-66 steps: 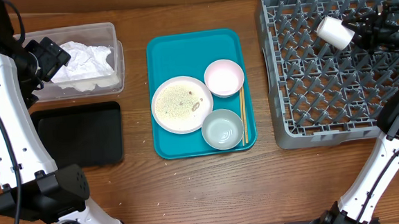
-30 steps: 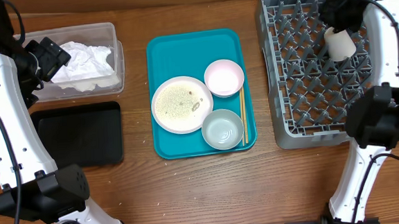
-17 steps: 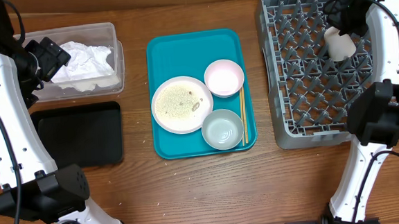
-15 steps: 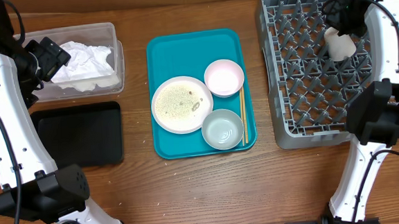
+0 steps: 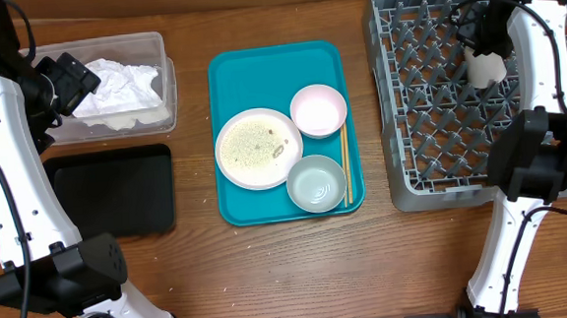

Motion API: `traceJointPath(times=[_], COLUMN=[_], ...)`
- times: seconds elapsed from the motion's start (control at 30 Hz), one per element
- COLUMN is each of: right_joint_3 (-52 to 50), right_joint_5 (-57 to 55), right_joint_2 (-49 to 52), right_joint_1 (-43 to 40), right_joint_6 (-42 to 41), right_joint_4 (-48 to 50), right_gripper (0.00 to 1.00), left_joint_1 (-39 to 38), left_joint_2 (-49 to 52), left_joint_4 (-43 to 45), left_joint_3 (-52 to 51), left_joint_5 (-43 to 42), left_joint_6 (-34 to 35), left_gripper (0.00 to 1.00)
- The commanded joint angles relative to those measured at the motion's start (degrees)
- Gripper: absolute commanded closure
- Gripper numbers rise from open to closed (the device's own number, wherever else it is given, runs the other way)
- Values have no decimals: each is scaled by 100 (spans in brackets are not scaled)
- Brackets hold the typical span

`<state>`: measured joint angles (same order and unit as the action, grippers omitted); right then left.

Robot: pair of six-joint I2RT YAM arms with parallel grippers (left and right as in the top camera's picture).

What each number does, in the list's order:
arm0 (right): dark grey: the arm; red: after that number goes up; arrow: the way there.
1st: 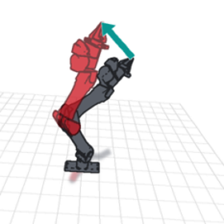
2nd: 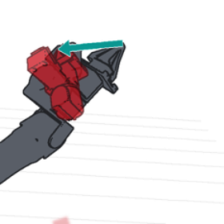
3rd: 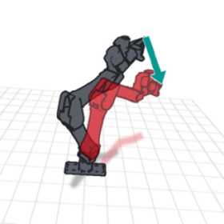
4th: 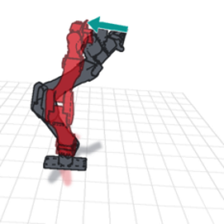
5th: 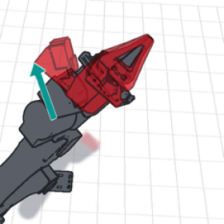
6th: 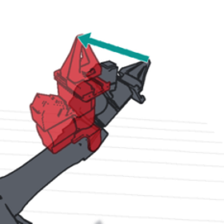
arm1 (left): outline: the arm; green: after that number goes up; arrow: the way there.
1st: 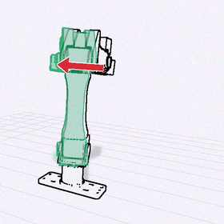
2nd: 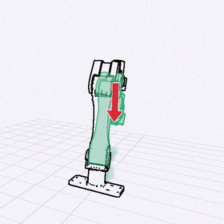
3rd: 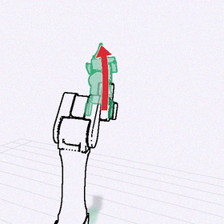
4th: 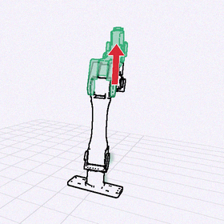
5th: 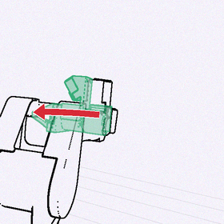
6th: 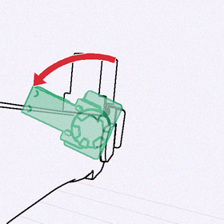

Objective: Sort waste into correct bins and load items into the dishwasher
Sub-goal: 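Lower the white cup upright into the rack and open the right gripper, then reach the right gripper to the tray and grasp the pink bowl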

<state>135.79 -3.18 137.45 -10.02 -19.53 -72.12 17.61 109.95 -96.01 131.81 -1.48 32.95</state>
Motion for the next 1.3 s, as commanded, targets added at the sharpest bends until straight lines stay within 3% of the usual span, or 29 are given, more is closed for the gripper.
traceJointPath(times=[0.0,0.27,0.8,0.97,1.13,1.27], right_joint_3=[48,98,103,103,103,76], right_joint_5=[-745,-1141,-890,87,2461,2800], right_joint_2=[-9,-120,-629,-1071,-1508,-1480], right_joint_1=[-72,-157,-407,-280,105,669], right_joint_6=[-155,-157,-216,-98,820,1134], right_joint_4=[-247,-531,-927,-918,-975,-1097], right_gripper=[96,96,96,96,96,87], left_joint_1=[-37,-37,-37,-37,-37,-37], left_joint_2=[28,28,28,28,28,28], left_joint_4=[11,11,11,11,11,11], left_joint_3=[57,57,57,57,57,57], left_joint_5=[15,15,15,15,15,15], left_joint_6=[68,68,68,68,68,68], left_gripper=[0,0,0,0,0,0])
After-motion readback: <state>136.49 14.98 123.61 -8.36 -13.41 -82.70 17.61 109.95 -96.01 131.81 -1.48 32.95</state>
